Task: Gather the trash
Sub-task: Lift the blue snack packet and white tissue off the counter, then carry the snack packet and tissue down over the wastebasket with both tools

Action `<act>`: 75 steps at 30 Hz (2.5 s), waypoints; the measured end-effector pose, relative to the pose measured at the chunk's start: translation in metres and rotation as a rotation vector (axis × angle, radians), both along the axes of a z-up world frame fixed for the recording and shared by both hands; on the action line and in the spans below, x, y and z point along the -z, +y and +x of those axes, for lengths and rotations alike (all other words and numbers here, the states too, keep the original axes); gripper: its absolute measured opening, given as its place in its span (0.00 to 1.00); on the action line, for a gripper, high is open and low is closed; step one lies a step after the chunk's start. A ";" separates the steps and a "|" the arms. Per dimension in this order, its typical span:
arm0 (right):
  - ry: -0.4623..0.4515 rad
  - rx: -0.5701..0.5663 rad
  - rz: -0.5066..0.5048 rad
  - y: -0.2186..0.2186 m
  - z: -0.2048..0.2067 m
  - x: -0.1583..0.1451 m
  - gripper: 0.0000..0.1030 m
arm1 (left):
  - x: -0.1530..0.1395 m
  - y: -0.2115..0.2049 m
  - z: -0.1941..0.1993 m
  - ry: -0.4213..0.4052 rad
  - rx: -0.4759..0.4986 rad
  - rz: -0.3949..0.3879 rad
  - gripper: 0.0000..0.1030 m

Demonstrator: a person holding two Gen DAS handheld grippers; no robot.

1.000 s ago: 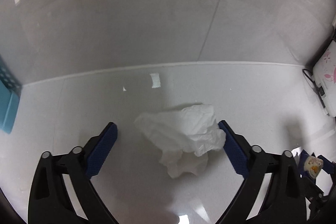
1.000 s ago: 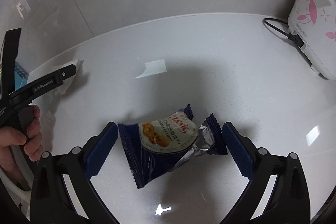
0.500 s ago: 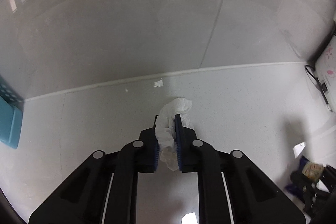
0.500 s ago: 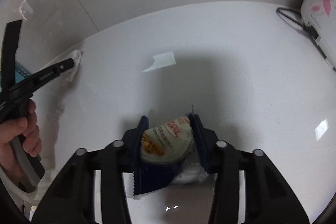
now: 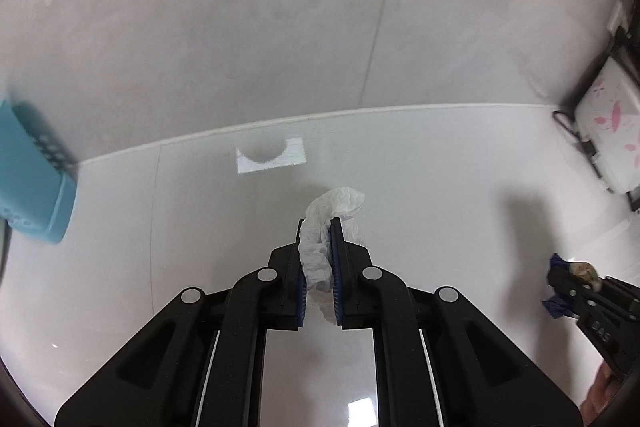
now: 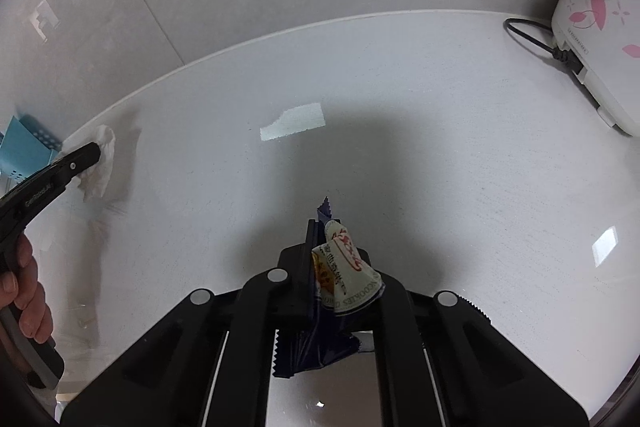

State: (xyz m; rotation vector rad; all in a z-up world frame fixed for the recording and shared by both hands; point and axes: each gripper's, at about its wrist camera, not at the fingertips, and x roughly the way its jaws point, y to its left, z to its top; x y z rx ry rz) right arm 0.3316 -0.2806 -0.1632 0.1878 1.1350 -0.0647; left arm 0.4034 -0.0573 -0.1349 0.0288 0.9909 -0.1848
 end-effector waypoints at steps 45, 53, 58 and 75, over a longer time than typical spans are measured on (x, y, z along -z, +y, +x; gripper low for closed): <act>-0.147 -0.193 -0.052 0.020 -0.154 -0.105 0.05 | -0.086 0.009 -0.219 -0.051 -0.061 -0.015 0.09; -0.156 -0.228 -0.053 0.020 -0.180 -0.110 0.05 | -0.089 0.009 -0.255 -0.055 -0.078 -0.013 0.09; -0.168 -0.250 -0.047 0.022 -0.198 -0.116 0.05 | -0.095 0.010 -0.272 -0.063 -0.091 -0.015 0.09; -0.174 -0.319 -0.020 0.028 -0.265 -0.113 0.05 | -0.096 0.003 -0.352 -0.065 -0.079 -0.028 0.09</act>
